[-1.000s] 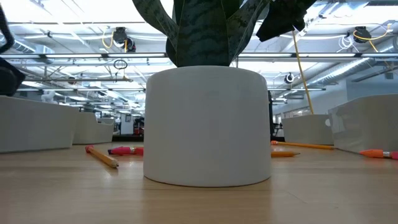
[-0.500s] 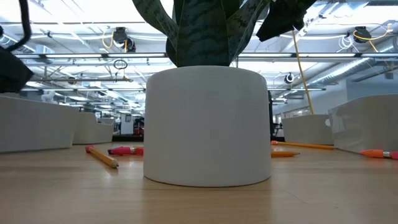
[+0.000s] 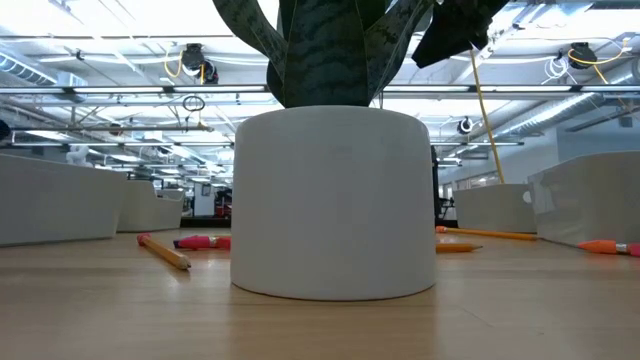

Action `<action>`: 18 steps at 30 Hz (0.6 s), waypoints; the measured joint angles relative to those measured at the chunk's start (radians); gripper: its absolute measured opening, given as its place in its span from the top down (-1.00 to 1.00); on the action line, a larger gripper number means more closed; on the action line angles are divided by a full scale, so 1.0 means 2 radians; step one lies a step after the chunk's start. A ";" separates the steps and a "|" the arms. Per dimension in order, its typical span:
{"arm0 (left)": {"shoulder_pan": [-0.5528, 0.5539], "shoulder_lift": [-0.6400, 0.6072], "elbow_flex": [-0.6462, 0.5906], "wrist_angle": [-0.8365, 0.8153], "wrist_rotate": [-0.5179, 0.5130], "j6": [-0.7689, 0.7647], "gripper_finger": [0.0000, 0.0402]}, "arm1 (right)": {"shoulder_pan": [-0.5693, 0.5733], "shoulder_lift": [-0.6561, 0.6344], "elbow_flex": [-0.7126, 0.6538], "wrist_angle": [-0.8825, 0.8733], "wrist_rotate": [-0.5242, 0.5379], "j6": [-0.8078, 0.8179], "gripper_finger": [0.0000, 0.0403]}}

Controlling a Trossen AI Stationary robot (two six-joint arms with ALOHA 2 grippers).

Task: Sort crayons/erasers/pens/pencils in bins
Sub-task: Put the bottom blue crayon into the bottom right gray bin

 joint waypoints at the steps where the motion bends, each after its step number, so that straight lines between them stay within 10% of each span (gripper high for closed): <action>1: 0.000 0.006 0.001 0.000 0.001 0.000 0.34 | 0.000 0.000 0.000 0.000 0.000 0.000 0.36; 10: 0.004 0.028 0.003 -0.024 -0.001 -0.005 0.40 | 0.000 0.002 0.000 0.000 0.001 -0.002 0.36; 18: 0.019 0.029 0.003 -0.025 0.002 -0.003 0.89 | 0.000 0.001 0.000 0.006 0.002 -0.005 0.36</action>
